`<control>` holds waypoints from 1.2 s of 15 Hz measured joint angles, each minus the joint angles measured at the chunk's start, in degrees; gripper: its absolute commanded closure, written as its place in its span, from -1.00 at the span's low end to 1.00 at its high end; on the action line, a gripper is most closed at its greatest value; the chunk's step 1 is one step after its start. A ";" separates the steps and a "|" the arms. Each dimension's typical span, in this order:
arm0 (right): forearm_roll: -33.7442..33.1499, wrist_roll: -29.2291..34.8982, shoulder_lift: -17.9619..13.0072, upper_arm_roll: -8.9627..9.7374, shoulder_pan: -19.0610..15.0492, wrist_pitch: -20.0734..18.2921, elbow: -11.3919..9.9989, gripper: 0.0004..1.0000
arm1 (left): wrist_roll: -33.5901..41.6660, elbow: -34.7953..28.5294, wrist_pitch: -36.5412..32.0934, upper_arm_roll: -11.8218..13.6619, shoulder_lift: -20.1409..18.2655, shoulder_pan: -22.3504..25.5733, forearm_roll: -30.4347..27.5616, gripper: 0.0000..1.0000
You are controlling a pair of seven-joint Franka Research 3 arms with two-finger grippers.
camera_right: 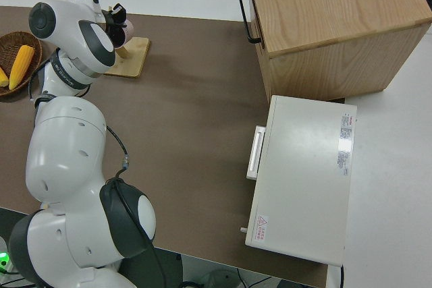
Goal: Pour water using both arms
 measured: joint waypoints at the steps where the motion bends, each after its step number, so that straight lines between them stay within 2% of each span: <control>1: 0.00 0.01 0.00 0.00 0.00 0.00 0.00 0.97 | 0.00 0.00 0.00 0.00 0.00 0.00 0.00 1.00; 18: 0.26 0.03 -0.04 0.00 0.06 -0.06 0.10 1.00 | -1.34 0.41 -0.04 -0.21 -0.57 -0.09 0.00 1.00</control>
